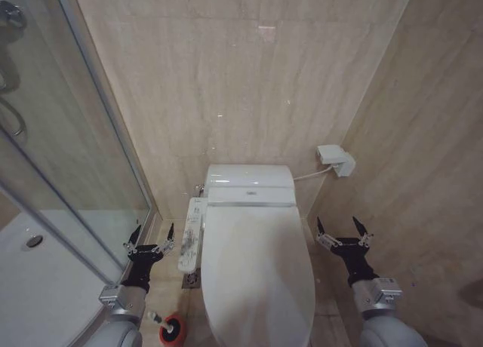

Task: Open the toilet lid, clean the toilet bowl with a toilet brush, close the toilet lid, and flush.

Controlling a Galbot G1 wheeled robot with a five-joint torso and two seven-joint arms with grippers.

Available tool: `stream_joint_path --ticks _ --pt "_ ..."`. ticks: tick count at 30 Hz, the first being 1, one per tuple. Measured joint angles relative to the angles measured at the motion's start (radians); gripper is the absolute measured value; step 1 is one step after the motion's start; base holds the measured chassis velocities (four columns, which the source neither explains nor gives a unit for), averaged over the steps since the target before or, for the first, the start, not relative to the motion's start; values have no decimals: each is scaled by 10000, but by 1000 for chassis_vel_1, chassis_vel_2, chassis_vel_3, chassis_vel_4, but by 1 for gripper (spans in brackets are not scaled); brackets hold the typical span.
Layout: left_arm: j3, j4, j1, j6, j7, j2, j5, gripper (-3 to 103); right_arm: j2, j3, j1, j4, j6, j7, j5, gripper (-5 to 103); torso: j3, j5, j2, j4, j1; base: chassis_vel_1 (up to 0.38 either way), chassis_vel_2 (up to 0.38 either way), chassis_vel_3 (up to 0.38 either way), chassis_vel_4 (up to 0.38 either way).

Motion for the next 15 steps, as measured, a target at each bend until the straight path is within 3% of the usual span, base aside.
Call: stream_joint_path --ticks 15 --pt "-73 124 -244 -51 -130 163 -262 100 1 0 -9 0 0 0 0 100 -6 -1 5 -6 -14 -11 15 18 -13"
